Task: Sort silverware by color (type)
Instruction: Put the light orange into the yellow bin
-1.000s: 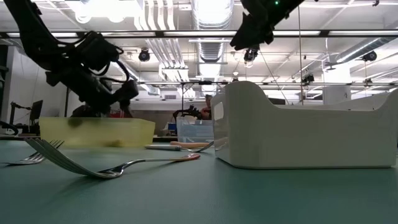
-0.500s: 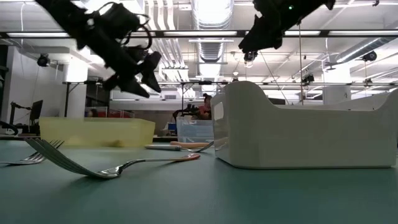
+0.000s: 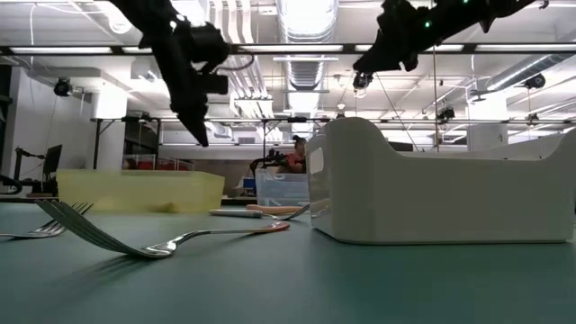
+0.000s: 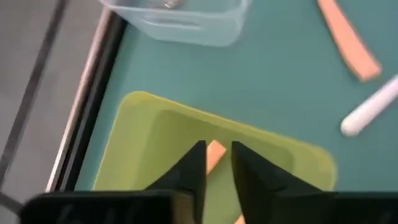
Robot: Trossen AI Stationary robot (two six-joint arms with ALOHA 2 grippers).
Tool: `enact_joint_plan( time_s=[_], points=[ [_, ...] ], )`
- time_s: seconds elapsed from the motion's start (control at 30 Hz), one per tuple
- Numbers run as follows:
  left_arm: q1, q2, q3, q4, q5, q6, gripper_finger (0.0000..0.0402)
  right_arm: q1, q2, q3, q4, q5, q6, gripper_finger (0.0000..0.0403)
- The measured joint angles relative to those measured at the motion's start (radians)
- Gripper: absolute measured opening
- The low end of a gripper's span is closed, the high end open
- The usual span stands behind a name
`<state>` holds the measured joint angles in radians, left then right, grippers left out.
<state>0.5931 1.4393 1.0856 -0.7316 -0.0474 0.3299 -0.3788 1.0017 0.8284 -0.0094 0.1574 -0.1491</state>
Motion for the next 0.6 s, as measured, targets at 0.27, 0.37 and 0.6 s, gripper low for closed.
enact_joint_plan(
  time_s=[0.27, 0.37, 0.6],
  points=[
    [0.11, 0.111, -0.016, -0.078, 0.008, 0.171, 0.0008, -0.12, 0.018, -0.028, -0.022, 0.0, -0.058, 0.006],
    [0.144, 0.146, -0.022, -0.106, 0.007, 0.203, 0.0002, -0.153, 0.022, -0.044, -0.023, -0.008, -0.061, 0.0038],
    [0.168, 0.183, -0.025, -0.17, 0.003, 0.211, 0.0, -0.17, 0.023, -0.046, 0.009, -0.011, -0.062, 0.0018]
  ],
)
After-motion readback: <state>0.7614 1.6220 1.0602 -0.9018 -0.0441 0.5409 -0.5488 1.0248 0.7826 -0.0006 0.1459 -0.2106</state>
